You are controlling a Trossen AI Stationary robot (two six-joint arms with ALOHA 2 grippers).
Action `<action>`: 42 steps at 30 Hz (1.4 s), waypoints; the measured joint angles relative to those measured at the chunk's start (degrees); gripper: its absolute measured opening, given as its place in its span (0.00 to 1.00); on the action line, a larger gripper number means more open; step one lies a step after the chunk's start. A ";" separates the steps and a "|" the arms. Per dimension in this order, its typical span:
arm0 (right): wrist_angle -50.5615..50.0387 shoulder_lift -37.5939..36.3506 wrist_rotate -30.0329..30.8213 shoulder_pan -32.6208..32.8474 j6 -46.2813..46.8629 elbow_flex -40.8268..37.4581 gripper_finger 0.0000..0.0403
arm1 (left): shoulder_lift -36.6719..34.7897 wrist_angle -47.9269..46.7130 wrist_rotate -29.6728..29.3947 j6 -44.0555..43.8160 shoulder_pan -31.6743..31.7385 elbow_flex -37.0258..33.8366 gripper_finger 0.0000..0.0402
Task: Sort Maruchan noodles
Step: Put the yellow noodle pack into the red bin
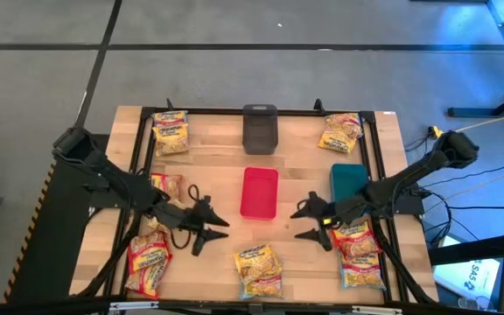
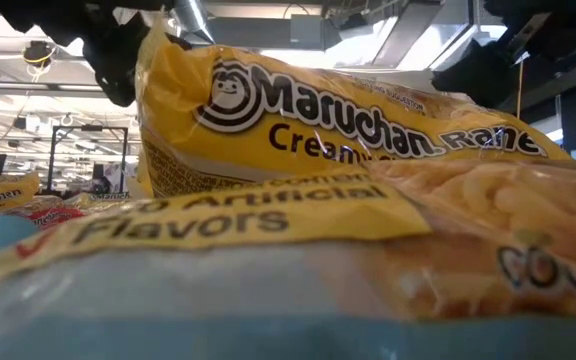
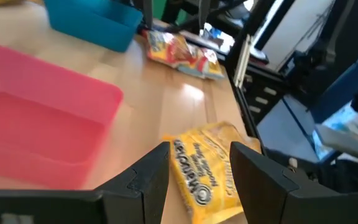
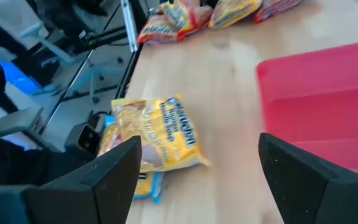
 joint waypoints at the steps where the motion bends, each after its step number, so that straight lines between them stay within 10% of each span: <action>1: 0.12 1.19 -0.02 0.47 0.31 0.60 0.73 | 1.20 -0.07 0.43 -0.11 -0.42 0.84 0.40; 17: 0.43 20.11 2.92 9.18 11.89 8.00 0.73 | 20.58 0.14 5.61 -4.63 -4.65 13.62 0.40; 29: 0.31 30.65 5.20 9.46 -0.46 17.26 0.73 | 28.80 -0.12 11.11 -5.93 -5.09 15.94 0.40; 42: -7.79 31.89 16.01 5.34 -12.36 18.11 0.73 | 30.25 -0.47 -4.77 1.10 -1.33 15.94 0.40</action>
